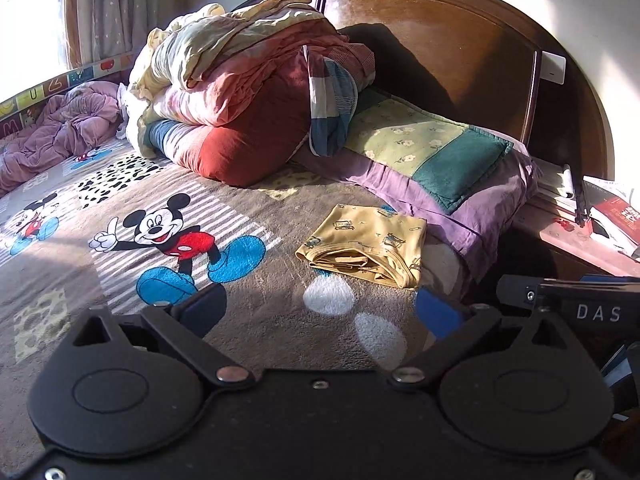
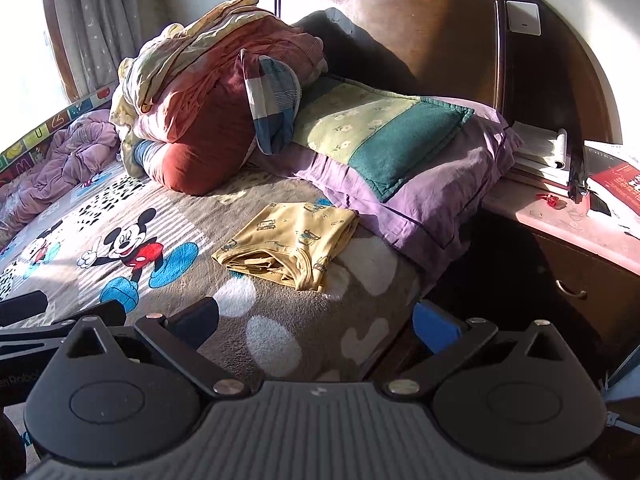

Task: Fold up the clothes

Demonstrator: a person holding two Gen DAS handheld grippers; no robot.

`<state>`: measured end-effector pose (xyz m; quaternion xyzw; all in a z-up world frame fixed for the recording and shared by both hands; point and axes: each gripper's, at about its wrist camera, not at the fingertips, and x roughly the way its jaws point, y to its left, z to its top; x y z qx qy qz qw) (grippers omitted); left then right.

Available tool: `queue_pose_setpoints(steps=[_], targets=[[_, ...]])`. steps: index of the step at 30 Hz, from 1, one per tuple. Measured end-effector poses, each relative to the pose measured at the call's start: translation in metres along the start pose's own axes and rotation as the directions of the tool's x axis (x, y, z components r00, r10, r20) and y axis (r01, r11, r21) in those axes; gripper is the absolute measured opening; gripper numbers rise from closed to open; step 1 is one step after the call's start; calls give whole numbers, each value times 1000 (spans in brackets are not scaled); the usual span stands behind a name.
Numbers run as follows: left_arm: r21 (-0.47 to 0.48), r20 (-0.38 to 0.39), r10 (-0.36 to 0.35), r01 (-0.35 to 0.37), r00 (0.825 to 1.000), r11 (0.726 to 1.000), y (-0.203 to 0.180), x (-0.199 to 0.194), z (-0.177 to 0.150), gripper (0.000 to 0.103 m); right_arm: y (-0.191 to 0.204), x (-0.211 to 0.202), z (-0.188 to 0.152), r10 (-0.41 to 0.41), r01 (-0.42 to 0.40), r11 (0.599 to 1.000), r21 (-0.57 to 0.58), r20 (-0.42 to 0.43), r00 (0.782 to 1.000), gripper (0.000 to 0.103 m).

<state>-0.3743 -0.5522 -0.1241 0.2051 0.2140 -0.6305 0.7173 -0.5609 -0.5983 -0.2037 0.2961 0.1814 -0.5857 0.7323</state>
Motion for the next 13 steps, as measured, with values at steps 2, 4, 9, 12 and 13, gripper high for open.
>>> queue_pose_setpoints(steps=[2, 4, 9, 12, 13], targets=[[-3, 1, -2, 2, 1000, 1000, 0, 0, 0, 103, 0, 0, -1, -2, 2, 1000, 1, 0, 1000, 103], [-8, 0, -3, 3, 1000, 1000, 0, -1, -1, 103, -1, 0, 0, -2, 2, 1000, 3, 0, 1000, 103], [-27, -9, -6, 6, 1000, 1000, 3, 0, -3, 103, 0, -1, -1, -1, 1, 1000, 1, -3, 1000, 103], [-27, -13, -2, 1, 1000, 1000, 5, 1, -4, 103, 0, 0, -1, 1, -1, 1000, 3, -5, 1000, 103], [-25, -15, 0, 0, 1000, 1000, 5, 2, -5, 103, 0, 0, -2, 1, -1, 1000, 4, -6, 1000, 103]])
